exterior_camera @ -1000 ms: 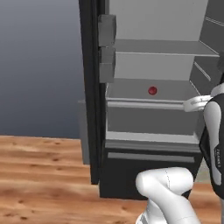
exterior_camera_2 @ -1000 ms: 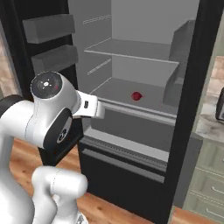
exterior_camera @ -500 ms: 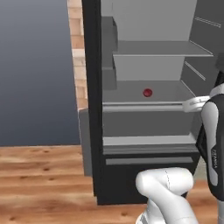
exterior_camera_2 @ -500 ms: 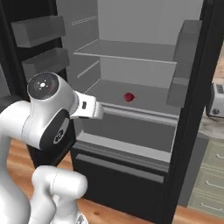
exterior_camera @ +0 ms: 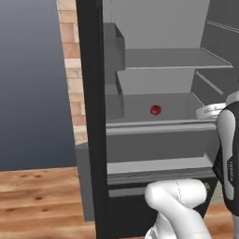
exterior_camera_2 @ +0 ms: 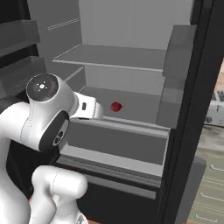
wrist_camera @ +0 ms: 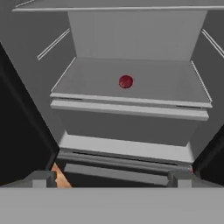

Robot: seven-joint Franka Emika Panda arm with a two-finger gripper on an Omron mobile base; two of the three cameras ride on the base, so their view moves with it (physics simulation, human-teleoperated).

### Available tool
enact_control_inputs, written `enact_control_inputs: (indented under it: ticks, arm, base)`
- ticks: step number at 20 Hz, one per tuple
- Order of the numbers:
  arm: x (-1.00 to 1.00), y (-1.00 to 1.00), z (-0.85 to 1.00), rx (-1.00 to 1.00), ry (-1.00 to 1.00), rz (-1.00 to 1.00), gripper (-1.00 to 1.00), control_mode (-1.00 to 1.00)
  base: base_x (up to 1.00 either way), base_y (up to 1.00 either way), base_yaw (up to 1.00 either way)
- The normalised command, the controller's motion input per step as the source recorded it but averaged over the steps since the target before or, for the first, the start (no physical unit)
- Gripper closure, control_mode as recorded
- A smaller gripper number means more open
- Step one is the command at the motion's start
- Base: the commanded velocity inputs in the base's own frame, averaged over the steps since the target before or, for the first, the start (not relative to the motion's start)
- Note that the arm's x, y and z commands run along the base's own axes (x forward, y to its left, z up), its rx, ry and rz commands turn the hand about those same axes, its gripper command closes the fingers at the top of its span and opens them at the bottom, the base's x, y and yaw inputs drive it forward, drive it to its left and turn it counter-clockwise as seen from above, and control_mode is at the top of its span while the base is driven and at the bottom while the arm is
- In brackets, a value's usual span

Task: Retrieve the tangerine and pear from the fridge and place them into the bowl on the dining table.

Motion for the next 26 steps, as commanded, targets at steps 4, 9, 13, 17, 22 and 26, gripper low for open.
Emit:
enact_control_inputs:
  ticks: [4,9,13,17,22,26]
  arm:
    - [0.0,0.0,0.0,0.0,0.0,0.0,-1.0,1.0]
    - [0.0,0.0,0.0,0.0,0.0,0.0,-1.0,1.0]
    - [0.0,0.0,0.0,0.0,0.0,0.0,-1.0,1.0]
    - [0.02,0.0,-0.03,0.0,0.0,-0.01,-1.0,-1.0]
    - [0.08,0.06,-0.42,-0.01,0.08,-0.02,-1.0,-1.0]
    - [0.2,0.24,-0.51,-0.03,0.11,-0.01,-1.0,-1.0]
  base:
    - [0.96,0.02,-0.1]
    - [0.54,0.09,-0.07]
    - [0.19,0.05,-0.01]
    - [0.15,0.06,-0.01]
    - [0.0,0.0,0.0]
    - [0.0,0.0,0.0]
